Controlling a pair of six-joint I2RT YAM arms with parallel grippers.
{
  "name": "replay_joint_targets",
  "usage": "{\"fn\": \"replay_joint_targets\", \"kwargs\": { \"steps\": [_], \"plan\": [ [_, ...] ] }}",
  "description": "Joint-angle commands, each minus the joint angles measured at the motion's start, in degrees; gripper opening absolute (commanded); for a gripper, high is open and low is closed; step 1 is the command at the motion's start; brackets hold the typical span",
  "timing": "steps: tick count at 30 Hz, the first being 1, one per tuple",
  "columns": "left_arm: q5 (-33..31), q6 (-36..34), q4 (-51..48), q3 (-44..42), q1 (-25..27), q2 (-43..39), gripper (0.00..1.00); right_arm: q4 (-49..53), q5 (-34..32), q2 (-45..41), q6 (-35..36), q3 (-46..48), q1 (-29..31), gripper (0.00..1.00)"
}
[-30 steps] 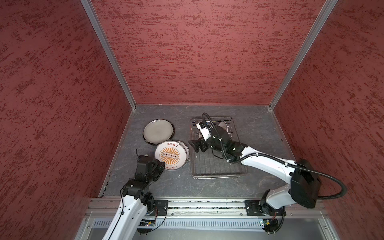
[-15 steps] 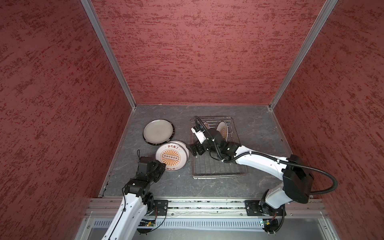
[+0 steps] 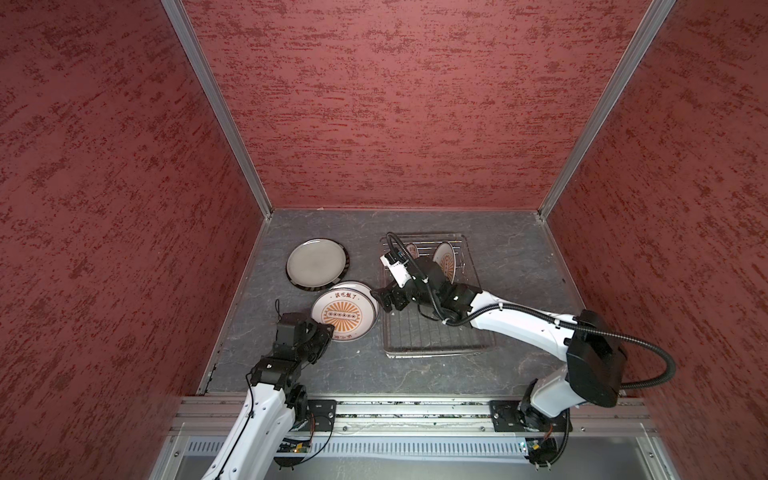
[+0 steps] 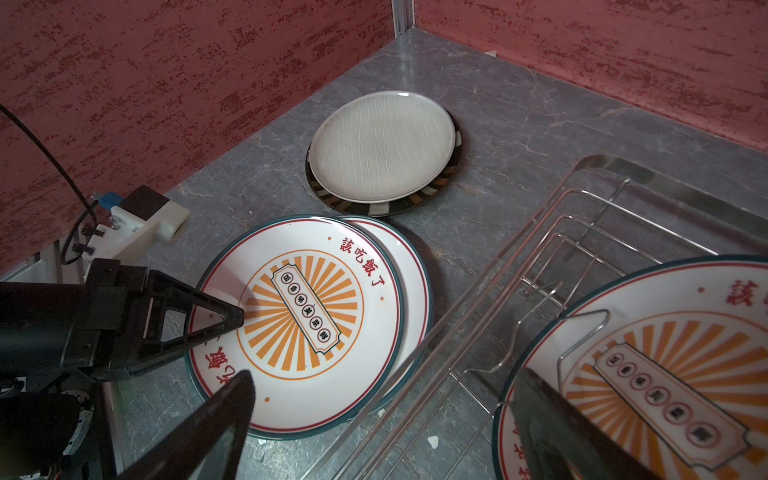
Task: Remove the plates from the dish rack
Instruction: 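Lower the sunburst plate onto the sunburst stack with the left gripper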
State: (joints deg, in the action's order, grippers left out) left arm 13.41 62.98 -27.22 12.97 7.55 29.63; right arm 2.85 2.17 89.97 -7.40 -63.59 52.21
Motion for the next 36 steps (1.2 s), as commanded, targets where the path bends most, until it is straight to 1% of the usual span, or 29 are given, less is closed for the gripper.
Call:
{"fn": "replay_joint_targets", "kwargs": {
  "steps": [1,6,12,18,21,26,29,36],
  "plan": [
    [-0.42,-0.74,1.78,-0.34,-0.58,-0.21,0.44,-0.62,-1.14,0.42,1.25,-1.77,0.79,0.97],
    [-1.18,-1.54,1.04,0.37,-0.56,0.26,0.57,-1.76,-0.01,0.79,1.64,-1.73,0.88,0.97],
    [-2.05,-2.07,-0.3,0.97,-0.5,-0.43,0.64,-0.83,-0.25,2.21,1.82,-3.05,0.97,0.97],
    [-5.36,-3.21,-5.91,4.11,-0.41,-1.54,0.64,-1.64,0.02,1.9,2.0,-2.75,0.97,0.97],
    [-6.16,-3.68,-6.99,4.35,-0.28,-1.99,0.64,-1.58,0.54,0.95,2.12,-2.35,1.06,0.97],
    [-7.21,-4.03,-6.58,4.18,-0.16,-1.18,0.6,-3.03,1.91,-1.26,1.69,-0.44,1.06,0.97],
    [-6.31,-4.01,-5.36,3.94,0.41,-0.16,0.57,-2.85,2.08,-1.72,1.47,-0.24,1.06,0.97],
    [-7.25,-3.83,-6.25,3.96,2.77,-1.53,0.58,-4.08,-0.23,-2.0,0.77,1.62,1.06,0.97]
  ]
}}
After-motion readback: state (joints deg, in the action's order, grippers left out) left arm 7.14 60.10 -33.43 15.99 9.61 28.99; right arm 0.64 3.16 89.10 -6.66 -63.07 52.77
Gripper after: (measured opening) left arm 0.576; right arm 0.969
